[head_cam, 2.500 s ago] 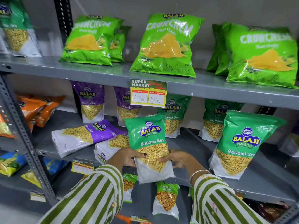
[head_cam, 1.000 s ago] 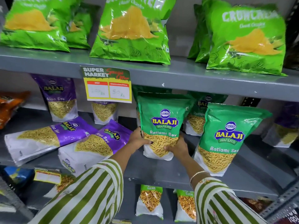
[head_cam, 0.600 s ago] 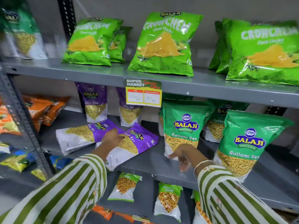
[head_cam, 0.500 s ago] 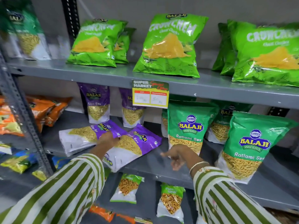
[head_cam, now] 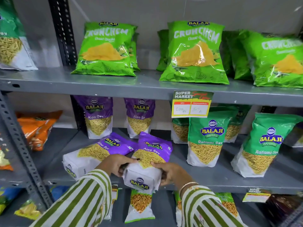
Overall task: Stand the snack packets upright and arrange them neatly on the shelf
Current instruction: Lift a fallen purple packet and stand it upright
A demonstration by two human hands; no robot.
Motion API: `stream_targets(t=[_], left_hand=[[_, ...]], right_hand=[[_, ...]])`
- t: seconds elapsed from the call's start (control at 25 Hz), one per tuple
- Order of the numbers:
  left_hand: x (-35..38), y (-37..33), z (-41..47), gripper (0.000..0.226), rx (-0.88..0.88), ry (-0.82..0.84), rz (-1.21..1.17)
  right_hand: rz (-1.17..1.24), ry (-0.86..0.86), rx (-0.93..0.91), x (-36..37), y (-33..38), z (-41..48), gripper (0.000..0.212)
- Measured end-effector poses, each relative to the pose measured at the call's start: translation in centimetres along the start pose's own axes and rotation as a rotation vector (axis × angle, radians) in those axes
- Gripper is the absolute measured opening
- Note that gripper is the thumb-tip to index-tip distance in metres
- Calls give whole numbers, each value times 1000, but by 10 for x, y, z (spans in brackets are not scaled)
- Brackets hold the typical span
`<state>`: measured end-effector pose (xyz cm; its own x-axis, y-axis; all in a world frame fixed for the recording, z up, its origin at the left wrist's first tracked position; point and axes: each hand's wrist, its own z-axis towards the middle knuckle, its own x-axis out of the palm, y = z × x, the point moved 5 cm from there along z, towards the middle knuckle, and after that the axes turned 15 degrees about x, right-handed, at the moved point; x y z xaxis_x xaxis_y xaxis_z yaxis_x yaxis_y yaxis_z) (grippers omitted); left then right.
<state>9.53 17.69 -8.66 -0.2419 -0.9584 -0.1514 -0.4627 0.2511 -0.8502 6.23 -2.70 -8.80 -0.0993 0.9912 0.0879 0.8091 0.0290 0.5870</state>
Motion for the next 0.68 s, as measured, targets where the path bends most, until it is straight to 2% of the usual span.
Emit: stream_targets(t=[0.16, 0.28, 0.36, 0.44, 0.48, 0.56, 0.68], left_hand=[[27, -11, -16, 10, 143, 153, -91], [30, -34, -29, 22, 301, 74, -85], [27, -45, -35, 43, 384, 4, -28], [23, -52, -41, 54, 456, -65, 45], [21, -55, -45, 54, 494, -98, 82], [15, -59, -50, 57, 556, -150, 144], [-3, -48, -24, 79, 595, -182, 181]], right_hand=[[-113, -4, -21, -11, 19, -28, 14], [-197, -46, -229, -12, 42, -60, 20], [-244, -81, -418, -14, 54, -71, 36], [-309, -139, -583, -14, 65, -69, 73], [-340, -175, -628, -12, 67, -68, 85], [-385, -256, -668, -8, 71, -63, 93], [-414, -313, -681, -1, 70, -62, 94]])
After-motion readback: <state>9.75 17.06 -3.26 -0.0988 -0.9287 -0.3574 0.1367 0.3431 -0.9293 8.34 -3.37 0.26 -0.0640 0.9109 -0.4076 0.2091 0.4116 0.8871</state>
